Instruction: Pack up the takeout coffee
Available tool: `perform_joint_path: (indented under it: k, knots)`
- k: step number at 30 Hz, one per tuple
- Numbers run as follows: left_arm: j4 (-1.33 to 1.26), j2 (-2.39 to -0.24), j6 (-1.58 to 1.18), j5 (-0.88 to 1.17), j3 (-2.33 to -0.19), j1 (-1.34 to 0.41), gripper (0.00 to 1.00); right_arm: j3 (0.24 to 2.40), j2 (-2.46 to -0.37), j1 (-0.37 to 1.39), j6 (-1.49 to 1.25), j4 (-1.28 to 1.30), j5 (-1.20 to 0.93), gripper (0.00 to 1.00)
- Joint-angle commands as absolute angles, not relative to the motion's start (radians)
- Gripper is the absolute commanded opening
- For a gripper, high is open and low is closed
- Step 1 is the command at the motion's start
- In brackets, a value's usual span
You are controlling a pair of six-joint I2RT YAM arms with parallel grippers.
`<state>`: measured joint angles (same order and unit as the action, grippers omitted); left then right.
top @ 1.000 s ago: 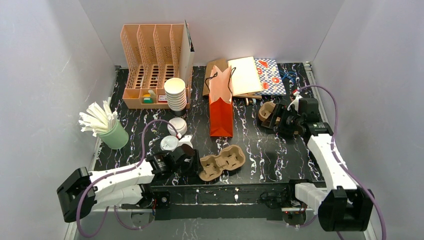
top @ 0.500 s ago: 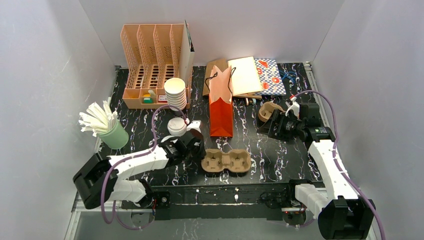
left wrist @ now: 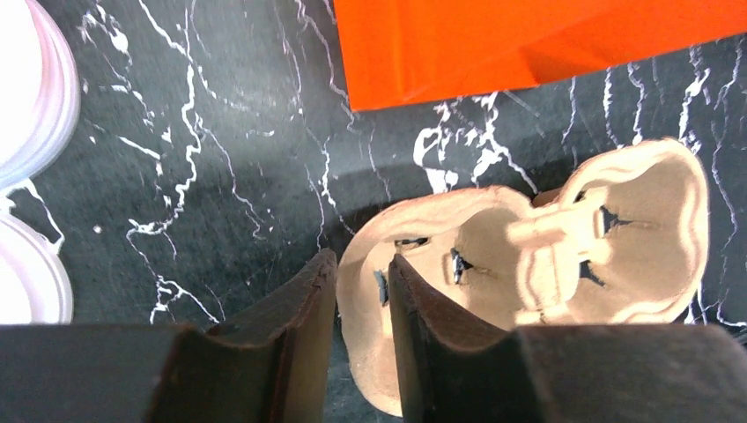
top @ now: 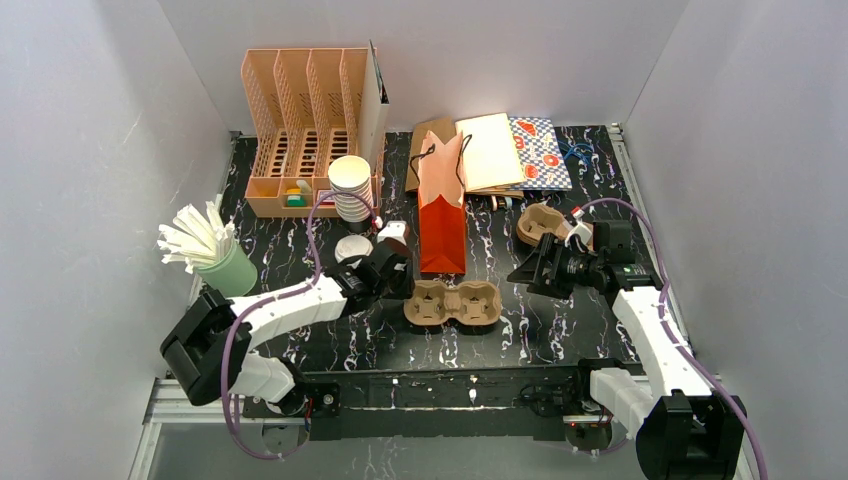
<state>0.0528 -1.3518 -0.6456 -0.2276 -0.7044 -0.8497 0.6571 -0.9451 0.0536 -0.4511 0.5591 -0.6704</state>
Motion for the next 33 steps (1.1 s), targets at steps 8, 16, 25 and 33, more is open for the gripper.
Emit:
perform_joint_path:
  k: [8, 16, 25, 33]
  knots:
    - [0.302, -1.228, -0.567, -0.384, -0.821, -0.845, 0.69, 0.678, -0.926, 0.054, -0.494, 0.523, -0.614, 0.98]
    - [0.332, -1.046, -0.582, -0.41, -0.811, -0.74, 0.86, 0.727, -0.91, 0.054, -0.546, 0.566, -0.488, 0.98]
    - [0.414, -1.041, -0.591, -0.421, -0.986, -0.555, 0.96, 0.773, -0.854, 0.054, -0.505, 0.611, -0.471, 0.98]
    - [0.428, -1.166, -0.606, -0.478, -1.169, -0.487, 0.78, 0.855, -0.796, 0.053, -0.514, 0.558, -0.515, 0.97]
